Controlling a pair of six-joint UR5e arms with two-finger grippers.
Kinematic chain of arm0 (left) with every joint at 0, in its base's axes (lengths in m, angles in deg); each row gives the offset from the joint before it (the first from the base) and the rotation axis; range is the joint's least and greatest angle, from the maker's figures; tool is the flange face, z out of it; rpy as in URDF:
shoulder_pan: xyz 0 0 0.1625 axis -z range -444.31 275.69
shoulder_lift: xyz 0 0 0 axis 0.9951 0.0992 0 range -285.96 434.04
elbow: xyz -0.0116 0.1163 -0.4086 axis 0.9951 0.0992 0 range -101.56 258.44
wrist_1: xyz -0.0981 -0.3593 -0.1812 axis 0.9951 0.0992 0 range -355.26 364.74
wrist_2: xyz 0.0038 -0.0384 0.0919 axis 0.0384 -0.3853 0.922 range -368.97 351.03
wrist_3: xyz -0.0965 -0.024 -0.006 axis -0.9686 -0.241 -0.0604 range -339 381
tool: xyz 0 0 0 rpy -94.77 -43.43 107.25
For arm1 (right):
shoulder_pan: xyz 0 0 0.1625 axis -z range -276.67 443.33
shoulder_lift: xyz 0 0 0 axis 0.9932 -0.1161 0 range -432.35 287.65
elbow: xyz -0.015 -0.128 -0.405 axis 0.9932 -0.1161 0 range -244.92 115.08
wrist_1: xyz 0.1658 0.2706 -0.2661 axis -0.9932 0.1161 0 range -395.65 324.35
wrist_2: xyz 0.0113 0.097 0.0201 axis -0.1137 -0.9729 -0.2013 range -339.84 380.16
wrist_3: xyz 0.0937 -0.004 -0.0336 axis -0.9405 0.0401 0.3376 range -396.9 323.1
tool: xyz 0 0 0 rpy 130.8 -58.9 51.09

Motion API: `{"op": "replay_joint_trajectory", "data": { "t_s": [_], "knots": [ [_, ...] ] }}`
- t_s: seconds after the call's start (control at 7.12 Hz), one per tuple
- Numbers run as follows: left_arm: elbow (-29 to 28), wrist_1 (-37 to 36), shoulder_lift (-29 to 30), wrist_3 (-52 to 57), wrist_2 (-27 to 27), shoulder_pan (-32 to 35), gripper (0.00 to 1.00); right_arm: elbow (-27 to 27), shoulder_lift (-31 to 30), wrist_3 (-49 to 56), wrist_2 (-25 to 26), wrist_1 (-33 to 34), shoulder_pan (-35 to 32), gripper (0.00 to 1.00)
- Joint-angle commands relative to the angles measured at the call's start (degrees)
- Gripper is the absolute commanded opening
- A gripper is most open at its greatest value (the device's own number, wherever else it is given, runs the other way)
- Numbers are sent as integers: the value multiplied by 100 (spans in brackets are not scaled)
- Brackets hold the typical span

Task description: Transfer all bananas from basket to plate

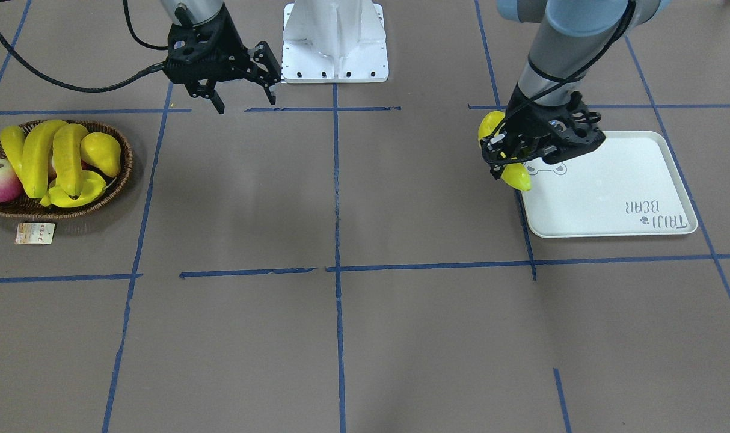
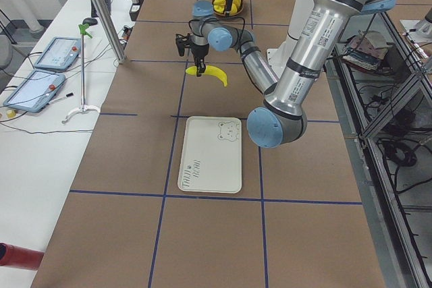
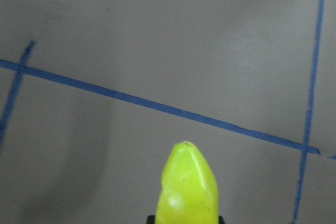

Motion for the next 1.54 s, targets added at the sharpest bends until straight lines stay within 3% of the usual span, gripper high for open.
{"op": "replay_joint_trajectory", "data": {
  "t_s": [0.0, 0.28, 0.56, 0.98, 1.4],
  "knots": [
    [375, -191, -896, 555, -40, 625, 0, 171, -730, 1086, -831, 57, -837, 100],
    [385, -129, -1635, 1557, -424, 1363, 0, 277, -1521, 2473, -1027, 31, -1549, 100],
    [315, 229, -2250, 1527, -558, 1534, 0, 233, -2076, 3592, -1702, 22, -2366, 100],
    [-876, 2728, -3033, 973, -567, 1525, 0, 224, -2413, 4186, -1863, 31, -2687, 100],
    [-2221, 4559, -3045, 464, -558, 1499, 0, 216, -2430, 4186, -1872, 22, -2687, 100]
  ]
}}
